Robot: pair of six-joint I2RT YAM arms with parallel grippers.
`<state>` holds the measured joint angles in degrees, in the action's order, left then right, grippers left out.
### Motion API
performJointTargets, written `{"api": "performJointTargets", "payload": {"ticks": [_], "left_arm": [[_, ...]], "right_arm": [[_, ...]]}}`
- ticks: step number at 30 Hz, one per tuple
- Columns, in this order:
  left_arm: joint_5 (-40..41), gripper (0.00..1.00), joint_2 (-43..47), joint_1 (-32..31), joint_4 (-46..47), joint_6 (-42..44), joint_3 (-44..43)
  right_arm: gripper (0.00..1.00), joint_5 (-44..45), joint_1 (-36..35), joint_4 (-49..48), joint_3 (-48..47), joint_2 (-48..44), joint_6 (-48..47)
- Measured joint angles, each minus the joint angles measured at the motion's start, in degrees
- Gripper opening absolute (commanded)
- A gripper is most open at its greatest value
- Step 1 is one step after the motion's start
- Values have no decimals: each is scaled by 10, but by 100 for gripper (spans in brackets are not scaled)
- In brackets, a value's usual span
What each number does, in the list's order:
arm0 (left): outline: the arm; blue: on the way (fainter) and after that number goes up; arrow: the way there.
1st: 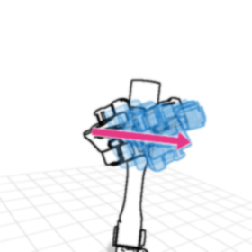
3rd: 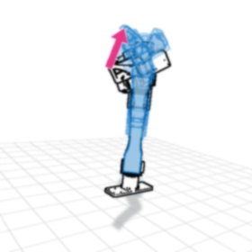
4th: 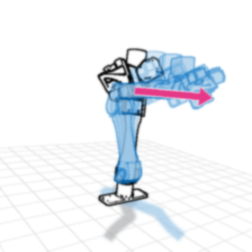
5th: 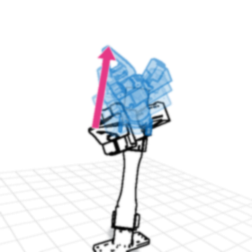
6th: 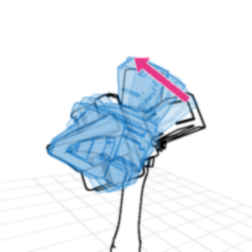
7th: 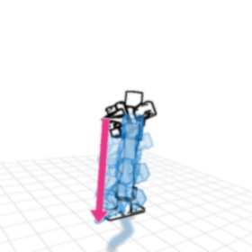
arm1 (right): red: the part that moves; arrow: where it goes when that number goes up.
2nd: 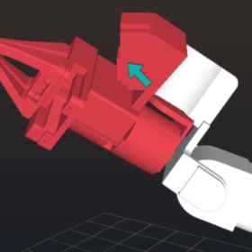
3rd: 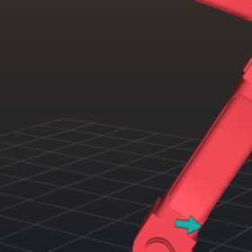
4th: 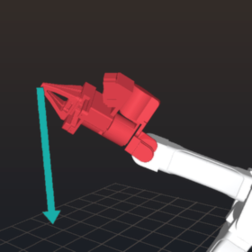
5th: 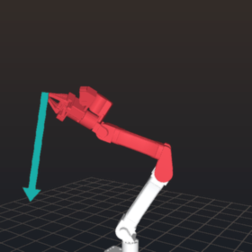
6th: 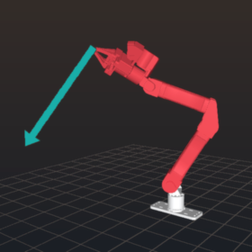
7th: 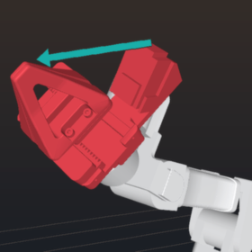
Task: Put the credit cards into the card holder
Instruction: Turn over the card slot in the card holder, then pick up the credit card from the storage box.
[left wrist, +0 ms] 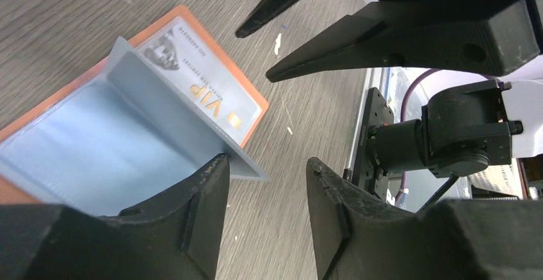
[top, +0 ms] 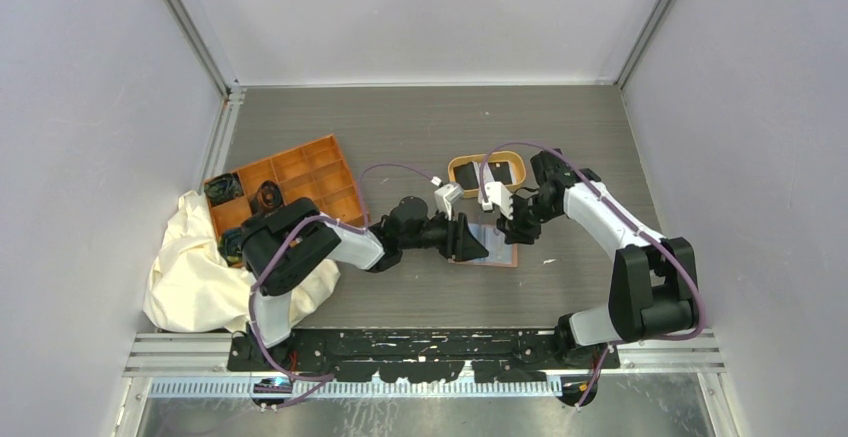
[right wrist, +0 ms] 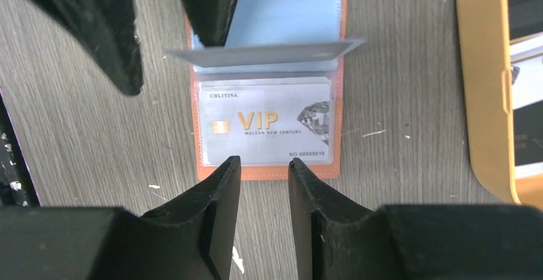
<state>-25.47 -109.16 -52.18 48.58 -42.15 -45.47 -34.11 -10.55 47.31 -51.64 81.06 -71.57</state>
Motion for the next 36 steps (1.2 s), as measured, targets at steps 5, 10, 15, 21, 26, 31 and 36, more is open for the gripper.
{"api": "performJointTargets", "payload": {"ticks": [5,10,15,21,26,31,36], "left_arm": [[1,53,-16,-16,-14,8,-34],[2,54,-46,-22,-28,13,-63],[4,54,-73,-22,-39,21,-81],[30,56,-42,-22,-75,62,-71],[40,63,82,1,-132,134,-52],[2,100,151,110,-85,123,-53],[-32,100,90,218,-64,68,-113]], "right_arm": [[39,0,14,-8,-10,0,43],[39,1,29,-28,-21,-3,109],[45,17,52,-74,-22,-31,196],[98,26,87,-129,-27,-88,317],[99,11,93,-202,-46,-115,438],[91,-68,93,-223,-129,-19,539],[78,-111,91,-205,-287,150,622]]}}
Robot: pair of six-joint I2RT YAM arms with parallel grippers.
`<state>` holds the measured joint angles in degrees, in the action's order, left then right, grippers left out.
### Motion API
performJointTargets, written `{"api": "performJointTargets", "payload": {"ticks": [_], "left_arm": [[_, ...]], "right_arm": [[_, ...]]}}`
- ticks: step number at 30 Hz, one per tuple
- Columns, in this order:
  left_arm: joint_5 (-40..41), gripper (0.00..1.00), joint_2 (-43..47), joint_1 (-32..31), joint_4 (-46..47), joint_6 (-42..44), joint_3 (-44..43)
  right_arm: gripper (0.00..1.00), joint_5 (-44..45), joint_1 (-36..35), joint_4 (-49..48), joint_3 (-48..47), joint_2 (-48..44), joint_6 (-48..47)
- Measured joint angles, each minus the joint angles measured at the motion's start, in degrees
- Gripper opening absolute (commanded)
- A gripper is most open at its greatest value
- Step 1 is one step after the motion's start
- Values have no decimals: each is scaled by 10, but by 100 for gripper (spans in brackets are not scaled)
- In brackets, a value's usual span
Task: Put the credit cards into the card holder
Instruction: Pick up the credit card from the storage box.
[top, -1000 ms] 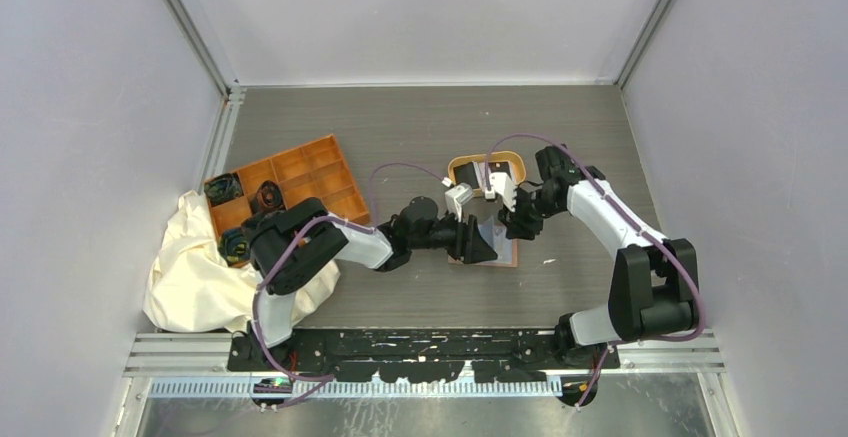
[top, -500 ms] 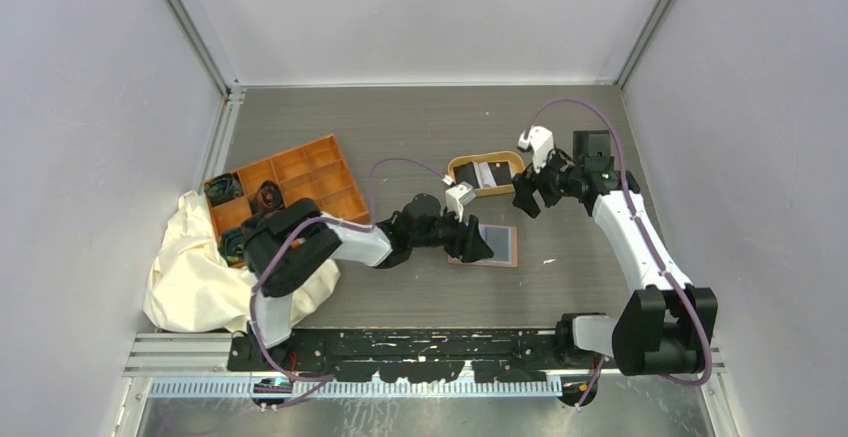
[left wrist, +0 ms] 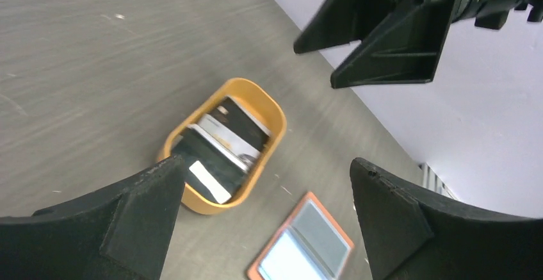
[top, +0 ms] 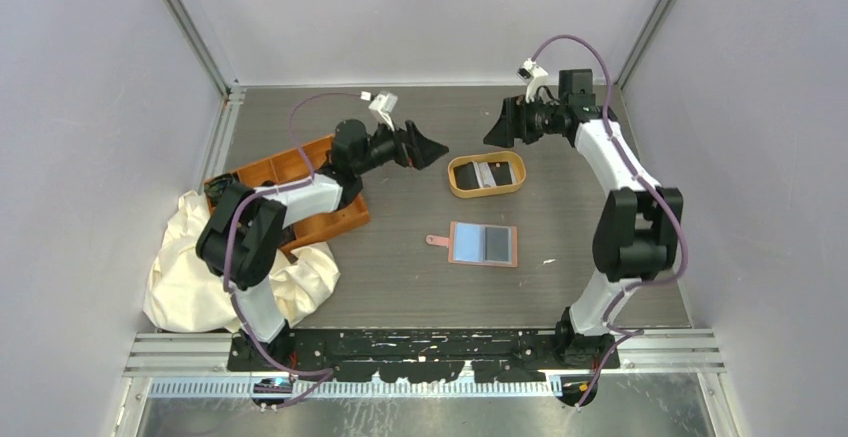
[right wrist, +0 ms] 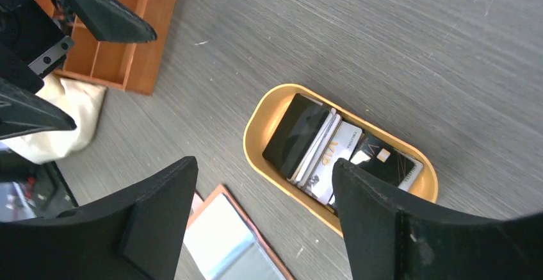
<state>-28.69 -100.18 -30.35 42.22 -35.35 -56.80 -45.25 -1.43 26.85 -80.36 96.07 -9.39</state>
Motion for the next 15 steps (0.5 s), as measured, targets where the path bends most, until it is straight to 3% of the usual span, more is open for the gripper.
{"api": "performJointTargets", "payload": {"ticks": [4,7,15], "left_arm": [[10,99,-40,26,-40,7,-61],[49,97,-41,17,-73,51,-68],[148,100,-41,-2,-92,161,15]], "right_arm": [[68,-4,-3,13,-52,91,47],[67,-2,-4,27,-56,135,73],[66,7,-11,49,-57,177,97]]}}
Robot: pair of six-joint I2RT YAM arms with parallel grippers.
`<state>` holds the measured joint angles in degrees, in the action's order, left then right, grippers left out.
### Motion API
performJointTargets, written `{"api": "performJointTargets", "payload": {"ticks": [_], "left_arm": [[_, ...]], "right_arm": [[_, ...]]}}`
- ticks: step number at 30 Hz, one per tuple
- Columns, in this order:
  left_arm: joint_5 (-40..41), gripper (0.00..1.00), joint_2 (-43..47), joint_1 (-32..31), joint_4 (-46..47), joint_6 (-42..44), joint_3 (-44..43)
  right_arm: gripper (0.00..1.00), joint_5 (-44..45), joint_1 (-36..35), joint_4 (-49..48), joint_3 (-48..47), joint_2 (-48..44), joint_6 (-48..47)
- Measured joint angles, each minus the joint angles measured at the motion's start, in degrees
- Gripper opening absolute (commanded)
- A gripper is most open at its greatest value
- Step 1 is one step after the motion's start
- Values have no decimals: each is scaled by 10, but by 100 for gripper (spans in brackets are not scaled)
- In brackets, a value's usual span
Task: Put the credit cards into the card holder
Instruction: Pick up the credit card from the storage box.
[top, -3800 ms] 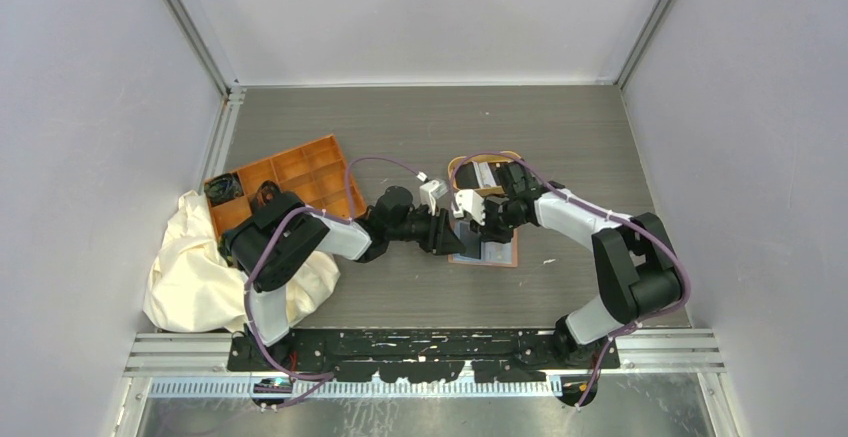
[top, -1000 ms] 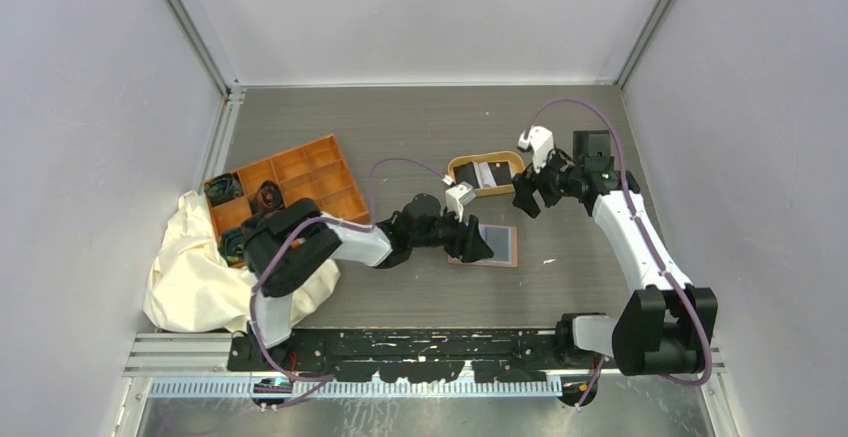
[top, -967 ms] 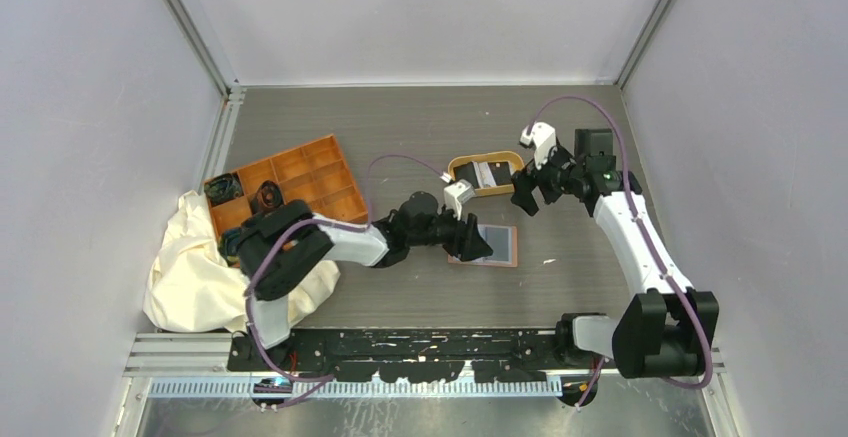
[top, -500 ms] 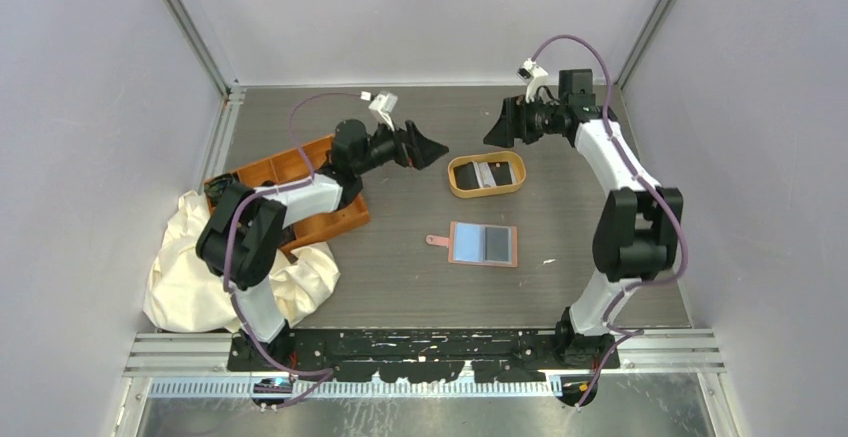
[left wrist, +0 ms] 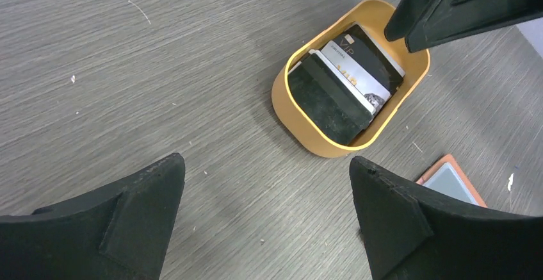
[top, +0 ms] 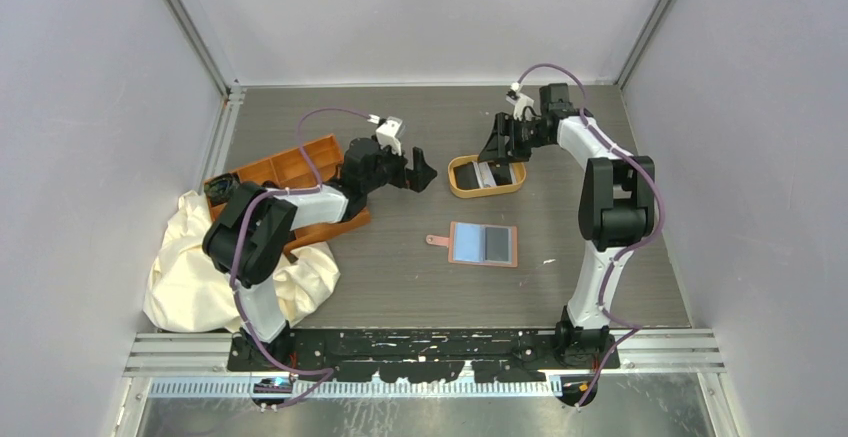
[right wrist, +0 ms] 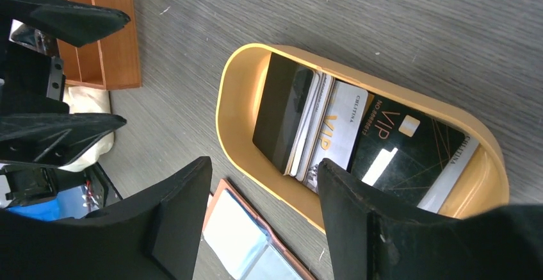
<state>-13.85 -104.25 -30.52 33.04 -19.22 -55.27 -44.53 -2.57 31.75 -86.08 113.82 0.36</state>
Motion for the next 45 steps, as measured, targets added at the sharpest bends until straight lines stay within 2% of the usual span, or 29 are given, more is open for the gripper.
{"api": "performJointTargets", "payload": {"ticks": [4,9,13,18,30,45], "left_arm": [[-15,100,-3,8,27,-4,15],[-117,90,-69,53,125,-89,-3],[-123,76,-82,65,67,-87,-14],[-111,60,-82,34,-23,-60,-72],[-102,55,-86,12,-122,-25,-118],[-128,49,-122,-5,-176,-10,-166]], "right_arm": [[66,5,-9,2,-17,8,0],[65,15,-14,3,-26,15,0],[59,31,-15,3,-26,24,3],[54,64,-16,5,-27,42,11],[54,98,-16,17,-39,69,29],[47,-18,-16,-17,-41,103,111]]}}
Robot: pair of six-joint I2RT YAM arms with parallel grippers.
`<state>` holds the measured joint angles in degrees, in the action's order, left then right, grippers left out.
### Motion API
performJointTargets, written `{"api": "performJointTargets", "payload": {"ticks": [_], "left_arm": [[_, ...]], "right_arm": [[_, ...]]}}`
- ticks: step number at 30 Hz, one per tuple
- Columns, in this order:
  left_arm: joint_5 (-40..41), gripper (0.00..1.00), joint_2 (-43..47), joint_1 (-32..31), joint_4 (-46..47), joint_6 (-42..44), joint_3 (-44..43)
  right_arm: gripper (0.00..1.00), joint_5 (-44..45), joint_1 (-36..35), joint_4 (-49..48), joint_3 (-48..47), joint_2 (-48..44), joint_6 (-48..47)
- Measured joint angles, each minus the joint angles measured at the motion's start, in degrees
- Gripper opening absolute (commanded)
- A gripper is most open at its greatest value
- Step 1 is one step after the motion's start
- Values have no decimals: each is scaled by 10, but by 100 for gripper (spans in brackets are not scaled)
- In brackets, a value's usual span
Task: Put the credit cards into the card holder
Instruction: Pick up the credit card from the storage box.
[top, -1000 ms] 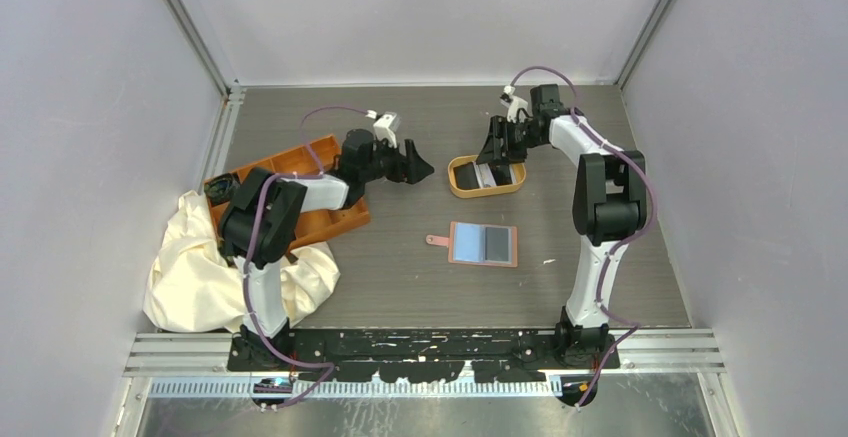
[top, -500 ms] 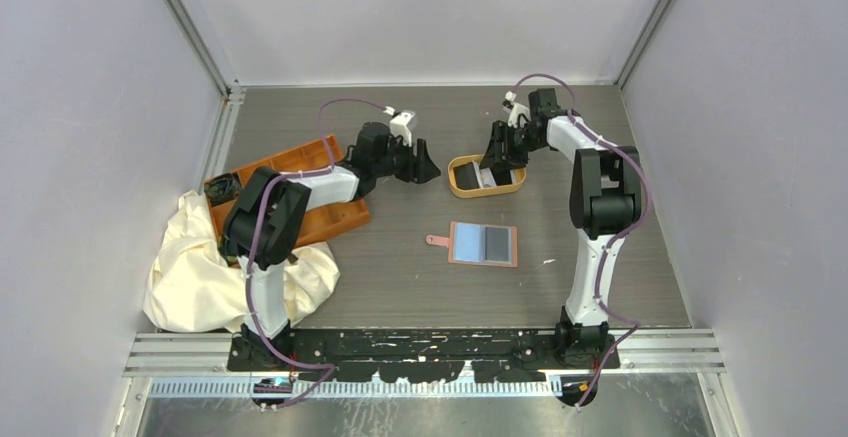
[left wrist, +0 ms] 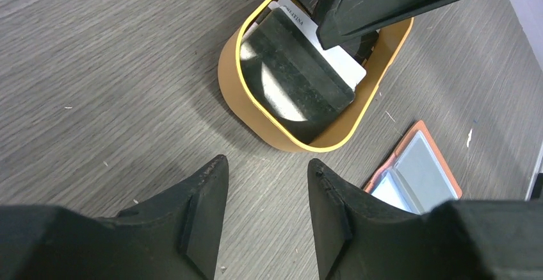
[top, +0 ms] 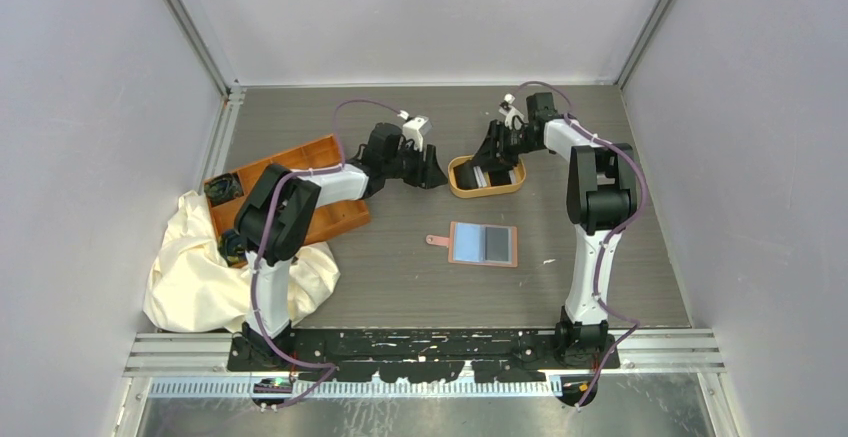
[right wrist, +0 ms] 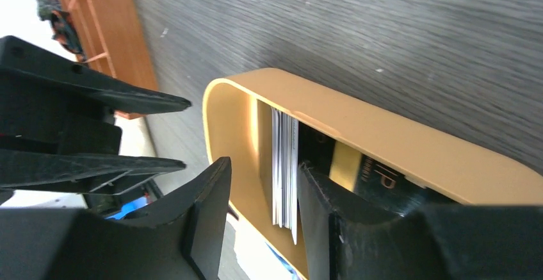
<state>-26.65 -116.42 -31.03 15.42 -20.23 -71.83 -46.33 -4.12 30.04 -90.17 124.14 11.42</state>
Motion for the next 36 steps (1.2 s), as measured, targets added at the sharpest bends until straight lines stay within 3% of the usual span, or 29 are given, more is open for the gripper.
{"api": "performJointTargets", "payload": {"ticks": [11,27,36], "left_arm": [[-6,48,-3,0,-3,0,-2],[-13,48,-4,0,-4,0,-4],[-15,48,-4,0,-4,0,-4]], "right_arm": [[43,-74,0,-62,18,0,74],[48,-19,-36,21,-13,24,7],[45,-16,-40,31,-16,24,-3]]}}
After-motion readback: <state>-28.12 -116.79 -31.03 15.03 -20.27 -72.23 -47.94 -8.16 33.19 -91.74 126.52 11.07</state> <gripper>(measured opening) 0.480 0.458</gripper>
